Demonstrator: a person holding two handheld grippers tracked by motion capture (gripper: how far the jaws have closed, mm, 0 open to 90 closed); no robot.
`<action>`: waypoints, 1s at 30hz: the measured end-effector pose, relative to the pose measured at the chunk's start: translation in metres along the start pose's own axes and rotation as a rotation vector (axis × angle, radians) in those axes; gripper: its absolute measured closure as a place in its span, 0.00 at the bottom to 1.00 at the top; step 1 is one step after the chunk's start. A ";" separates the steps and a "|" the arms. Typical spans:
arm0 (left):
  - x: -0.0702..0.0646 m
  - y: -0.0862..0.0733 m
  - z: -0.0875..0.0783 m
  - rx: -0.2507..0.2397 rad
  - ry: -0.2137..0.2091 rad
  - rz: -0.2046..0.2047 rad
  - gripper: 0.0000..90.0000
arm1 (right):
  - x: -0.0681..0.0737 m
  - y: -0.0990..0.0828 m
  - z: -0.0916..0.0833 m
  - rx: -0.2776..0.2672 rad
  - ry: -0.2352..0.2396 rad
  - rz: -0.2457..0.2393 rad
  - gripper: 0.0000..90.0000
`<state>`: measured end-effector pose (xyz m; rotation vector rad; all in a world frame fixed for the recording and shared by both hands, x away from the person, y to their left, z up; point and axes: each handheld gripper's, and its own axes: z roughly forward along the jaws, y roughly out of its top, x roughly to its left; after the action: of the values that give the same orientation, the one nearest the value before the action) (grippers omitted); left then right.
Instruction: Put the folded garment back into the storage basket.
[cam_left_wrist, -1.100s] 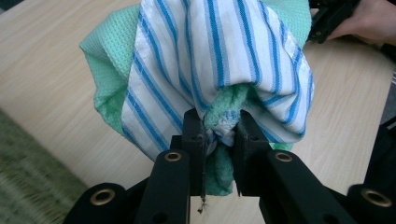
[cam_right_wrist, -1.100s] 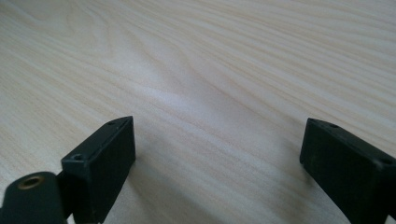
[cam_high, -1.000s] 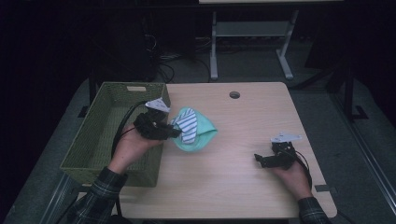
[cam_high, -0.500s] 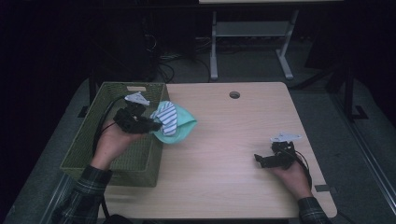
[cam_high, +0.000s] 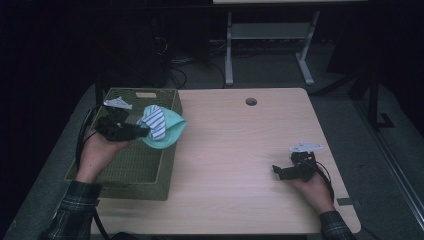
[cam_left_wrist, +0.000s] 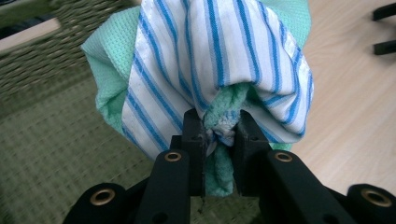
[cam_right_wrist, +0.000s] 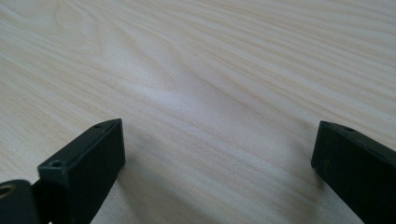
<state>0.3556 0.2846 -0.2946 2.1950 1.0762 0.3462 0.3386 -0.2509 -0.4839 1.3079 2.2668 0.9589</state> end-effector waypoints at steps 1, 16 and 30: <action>0.003 -0.002 -0.001 0.001 0.010 -0.003 0.85 | 0.000 0.000 0.000 0.000 0.000 0.000 0.03; 0.039 -0.036 0.011 0.046 0.105 -0.114 0.85 | 0.000 0.000 0.000 0.000 0.000 -0.001 0.02; 0.063 -0.062 0.055 0.142 0.141 -0.163 0.85 | 0.000 0.000 0.000 0.000 -0.001 0.000 0.02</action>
<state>0.3847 0.3362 -0.3805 2.2134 1.3861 0.3658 0.3387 -0.2509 -0.4839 1.3079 2.2664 0.9581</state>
